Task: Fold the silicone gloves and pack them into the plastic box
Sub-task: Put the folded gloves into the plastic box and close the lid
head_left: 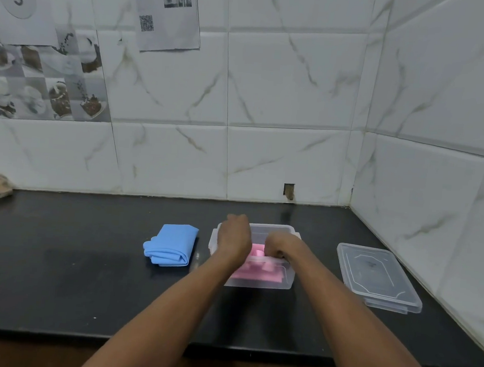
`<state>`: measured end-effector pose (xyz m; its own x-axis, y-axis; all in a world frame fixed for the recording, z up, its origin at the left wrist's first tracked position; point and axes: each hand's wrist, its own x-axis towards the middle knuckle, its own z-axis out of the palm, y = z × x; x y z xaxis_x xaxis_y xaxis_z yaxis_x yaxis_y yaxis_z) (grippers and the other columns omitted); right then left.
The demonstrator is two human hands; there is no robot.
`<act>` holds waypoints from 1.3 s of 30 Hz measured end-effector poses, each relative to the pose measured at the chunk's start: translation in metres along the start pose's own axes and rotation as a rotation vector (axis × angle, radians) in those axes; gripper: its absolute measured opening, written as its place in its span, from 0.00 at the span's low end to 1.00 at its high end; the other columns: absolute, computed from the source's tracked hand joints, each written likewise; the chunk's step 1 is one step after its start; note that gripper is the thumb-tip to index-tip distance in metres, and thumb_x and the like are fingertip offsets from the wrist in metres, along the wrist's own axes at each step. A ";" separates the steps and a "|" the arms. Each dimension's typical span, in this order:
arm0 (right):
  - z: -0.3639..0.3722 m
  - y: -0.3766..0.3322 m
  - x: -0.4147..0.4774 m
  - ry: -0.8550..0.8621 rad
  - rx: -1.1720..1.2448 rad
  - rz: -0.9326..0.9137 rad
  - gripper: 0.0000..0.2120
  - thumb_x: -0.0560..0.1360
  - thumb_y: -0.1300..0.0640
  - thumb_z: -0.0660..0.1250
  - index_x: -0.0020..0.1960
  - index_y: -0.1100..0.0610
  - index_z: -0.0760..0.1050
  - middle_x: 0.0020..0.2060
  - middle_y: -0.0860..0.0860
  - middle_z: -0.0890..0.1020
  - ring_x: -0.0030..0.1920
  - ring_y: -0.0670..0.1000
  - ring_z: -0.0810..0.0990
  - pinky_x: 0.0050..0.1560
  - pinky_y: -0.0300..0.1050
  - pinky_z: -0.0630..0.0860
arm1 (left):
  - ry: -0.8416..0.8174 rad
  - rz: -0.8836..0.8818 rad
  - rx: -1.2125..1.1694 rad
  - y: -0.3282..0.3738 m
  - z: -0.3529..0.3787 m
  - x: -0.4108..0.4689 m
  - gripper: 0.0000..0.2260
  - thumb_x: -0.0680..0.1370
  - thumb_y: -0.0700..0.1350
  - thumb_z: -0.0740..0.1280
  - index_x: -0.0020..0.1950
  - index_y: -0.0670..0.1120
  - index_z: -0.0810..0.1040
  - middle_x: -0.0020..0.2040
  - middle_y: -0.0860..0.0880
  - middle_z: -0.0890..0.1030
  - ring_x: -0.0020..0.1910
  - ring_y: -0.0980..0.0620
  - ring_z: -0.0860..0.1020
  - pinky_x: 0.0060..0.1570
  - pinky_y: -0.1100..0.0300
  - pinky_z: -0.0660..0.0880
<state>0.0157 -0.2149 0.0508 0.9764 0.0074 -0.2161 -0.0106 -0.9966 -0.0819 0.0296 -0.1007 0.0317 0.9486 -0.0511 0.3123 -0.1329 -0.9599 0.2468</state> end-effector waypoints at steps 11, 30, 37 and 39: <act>-0.019 -0.001 -0.003 0.235 0.083 -0.145 0.14 0.73 0.53 0.72 0.54 0.62 0.82 0.47 0.56 0.84 0.39 0.52 0.80 0.41 0.44 0.77 | -0.736 0.081 -0.165 -0.010 -0.032 0.018 0.15 0.80 0.43 0.65 0.67 0.44 0.77 0.65 0.45 0.78 0.54 0.49 0.76 0.59 0.56 0.74; 0.014 0.003 0.046 -0.092 0.031 0.034 0.16 0.76 0.52 0.66 0.63 0.52 0.76 0.62 0.52 0.79 0.62 0.55 0.76 0.65 0.48 0.71 | -0.662 0.077 0.086 0.004 0.007 0.025 0.17 0.78 0.48 0.66 0.67 0.48 0.75 0.66 0.44 0.77 0.63 0.41 0.76 0.63 0.45 0.72; 0.018 0.006 0.045 -0.068 -0.075 -0.057 0.17 0.77 0.57 0.60 0.65 0.54 0.72 0.60 0.53 0.78 0.54 0.51 0.75 0.60 0.46 0.71 | -0.201 -0.083 -0.548 -0.046 -0.053 0.022 0.08 0.75 0.32 0.61 0.46 0.36 0.81 0.41 0.36 0.83 0.37 0.41 0.83 0.44 0.50 0.83; 0.020 0.007 0.046 -0.054 -0.068 -0.083 0.11 0.77 0.57 0.60 0.58 0.53 0.73 0.52 0.52 0.77 0.49 0.51 0.73 0.54 0.44 0.70 | 0.202 -0.178 -0.452 -0.086 -0.061 0.024 0.06 0.72 0.33 0.61 0.38 0.36 0.77 0.32 0.42 0.78 0.32 0.44 0.77 0.32 0.60 0.75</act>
<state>0.0559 -0.2199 0.0205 0.9603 0.0923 -0.2632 0.0859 -0.9957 -0.0357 0.0463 -0.0026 0.0737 0.8993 0.1992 0.3894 -0.1278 -0.7316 0.6696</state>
